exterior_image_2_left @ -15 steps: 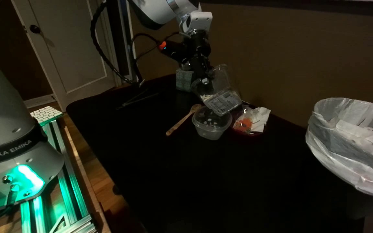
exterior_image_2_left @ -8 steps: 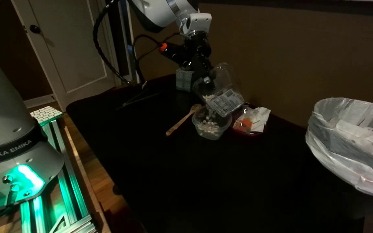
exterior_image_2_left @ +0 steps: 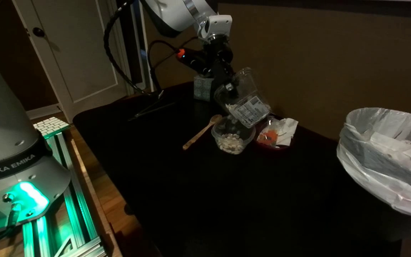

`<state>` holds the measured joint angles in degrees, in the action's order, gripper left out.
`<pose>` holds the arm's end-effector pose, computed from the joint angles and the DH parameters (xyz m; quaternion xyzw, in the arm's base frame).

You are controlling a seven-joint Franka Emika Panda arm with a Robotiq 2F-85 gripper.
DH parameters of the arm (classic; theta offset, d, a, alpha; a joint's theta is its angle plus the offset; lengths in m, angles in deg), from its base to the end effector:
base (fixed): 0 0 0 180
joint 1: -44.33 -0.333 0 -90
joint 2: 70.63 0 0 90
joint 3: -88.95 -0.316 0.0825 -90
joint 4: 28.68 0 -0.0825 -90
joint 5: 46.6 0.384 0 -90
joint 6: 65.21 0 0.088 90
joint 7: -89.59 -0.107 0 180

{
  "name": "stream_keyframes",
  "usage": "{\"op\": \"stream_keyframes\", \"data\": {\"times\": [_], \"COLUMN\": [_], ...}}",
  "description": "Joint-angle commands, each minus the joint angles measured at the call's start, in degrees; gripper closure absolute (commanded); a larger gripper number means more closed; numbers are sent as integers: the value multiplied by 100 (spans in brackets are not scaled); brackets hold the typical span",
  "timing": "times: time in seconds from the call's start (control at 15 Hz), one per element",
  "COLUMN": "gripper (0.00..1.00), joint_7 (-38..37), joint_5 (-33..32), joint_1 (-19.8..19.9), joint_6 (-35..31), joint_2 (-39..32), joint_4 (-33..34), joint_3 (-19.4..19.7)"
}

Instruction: Pour some contents from the clear container on the left into the container on the right.

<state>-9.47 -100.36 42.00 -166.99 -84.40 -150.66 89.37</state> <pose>0.5231 -0.0526 0.2898 0.7272 -0.4955 0.1405 0.4538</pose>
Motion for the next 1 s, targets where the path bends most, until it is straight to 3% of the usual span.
{"op": "stream_keyframes", "data": {"times": [0.0, 0.53, 0.93], "gripper": [100, 100, 100], "joint_7": [-196, -10, 580], "joint_5": [-139, 137, 1170], "joint_1": [-58, 56, 505], "joint_6": [146, -88, -1289], "joint_2": [-75, 75, 526], "joint_4": [85, -38, -479], "joint_3": [11, 11, 164]}}
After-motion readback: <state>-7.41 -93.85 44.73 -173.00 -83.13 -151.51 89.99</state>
